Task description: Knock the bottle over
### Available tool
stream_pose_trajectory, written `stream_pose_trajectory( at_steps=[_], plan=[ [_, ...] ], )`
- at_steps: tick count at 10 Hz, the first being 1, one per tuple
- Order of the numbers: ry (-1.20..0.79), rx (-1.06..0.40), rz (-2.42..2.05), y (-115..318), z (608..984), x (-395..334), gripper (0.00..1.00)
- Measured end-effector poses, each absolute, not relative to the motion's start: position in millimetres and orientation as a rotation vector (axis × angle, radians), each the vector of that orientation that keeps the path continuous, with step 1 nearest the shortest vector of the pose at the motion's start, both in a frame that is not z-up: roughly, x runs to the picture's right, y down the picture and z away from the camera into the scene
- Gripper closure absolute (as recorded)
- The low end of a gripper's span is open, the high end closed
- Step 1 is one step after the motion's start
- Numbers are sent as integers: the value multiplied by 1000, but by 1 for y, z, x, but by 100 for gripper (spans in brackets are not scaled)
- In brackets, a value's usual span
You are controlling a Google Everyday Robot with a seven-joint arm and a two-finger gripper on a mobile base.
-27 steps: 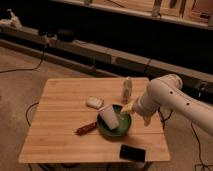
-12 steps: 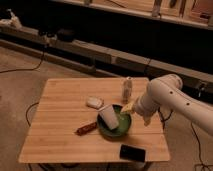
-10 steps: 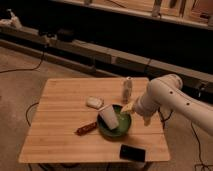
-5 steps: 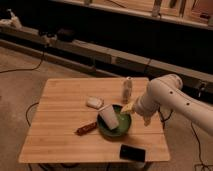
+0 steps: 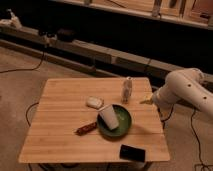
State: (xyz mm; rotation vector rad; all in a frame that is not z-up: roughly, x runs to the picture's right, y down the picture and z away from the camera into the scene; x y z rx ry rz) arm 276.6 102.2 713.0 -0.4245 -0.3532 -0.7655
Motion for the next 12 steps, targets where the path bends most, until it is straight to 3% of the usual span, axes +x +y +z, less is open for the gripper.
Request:
stream_pose_trajectory(
  at_steps=[1, 3, 4, 8, 12],
  plan=[
    [-327, -424, -736, 95, 712, 293, 24],
    [-297, -416, -714, 79, 712, 314, 36],
    [-281, -371, -744, 61, 715, 320, 50],
    [-182, -105, -875, -6, 724, 328, 87],
    [-148, -9, -899, -23, 722, 332, 91]
  ],
)
